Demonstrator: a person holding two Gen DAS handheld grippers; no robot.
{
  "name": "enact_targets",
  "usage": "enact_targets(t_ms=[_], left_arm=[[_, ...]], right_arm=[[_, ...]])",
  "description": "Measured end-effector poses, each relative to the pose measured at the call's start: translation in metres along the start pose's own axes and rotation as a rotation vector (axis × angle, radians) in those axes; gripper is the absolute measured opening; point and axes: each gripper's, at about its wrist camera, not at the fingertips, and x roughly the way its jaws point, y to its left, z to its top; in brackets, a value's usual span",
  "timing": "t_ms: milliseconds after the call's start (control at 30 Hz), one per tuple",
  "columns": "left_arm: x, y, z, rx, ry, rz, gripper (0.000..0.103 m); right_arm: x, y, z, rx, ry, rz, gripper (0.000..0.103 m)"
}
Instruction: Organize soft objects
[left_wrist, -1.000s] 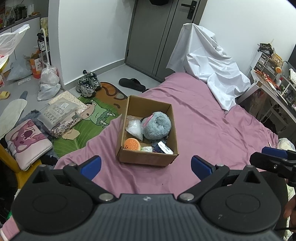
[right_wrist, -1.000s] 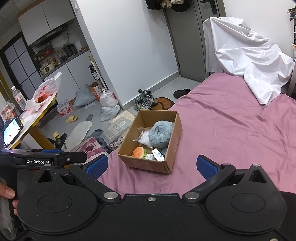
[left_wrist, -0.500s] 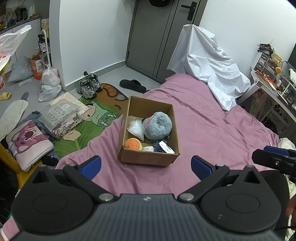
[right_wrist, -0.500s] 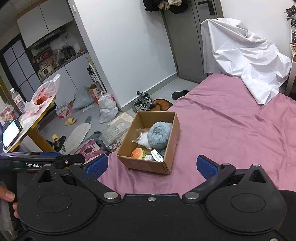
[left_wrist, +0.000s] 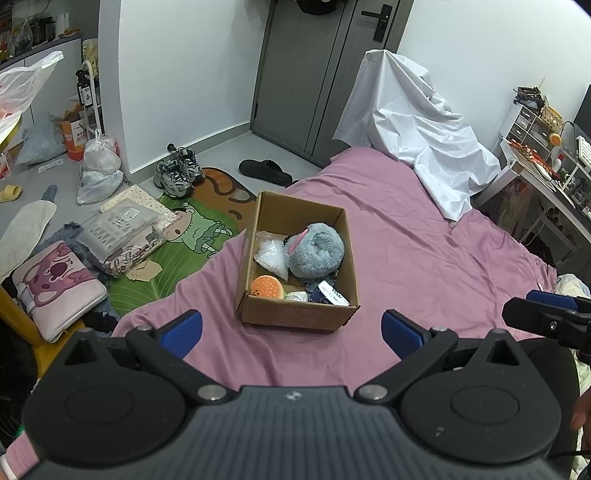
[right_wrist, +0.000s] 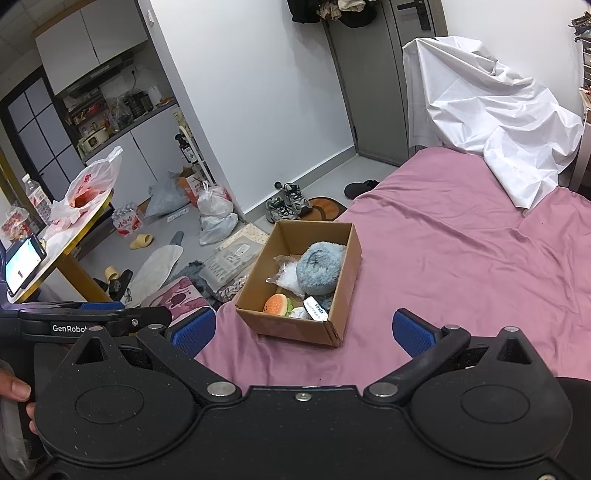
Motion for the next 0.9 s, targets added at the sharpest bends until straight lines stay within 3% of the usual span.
enact_targets(t_ms=[900], left_arm=[[-0.0002, -0.0004, -0.0011, 0.000, -0.001, 0.001, 0.102]], right_arm=[[-0.0017, 0.0015, -0.0022, -0.001, 0.002, 0.000, 0.103]])
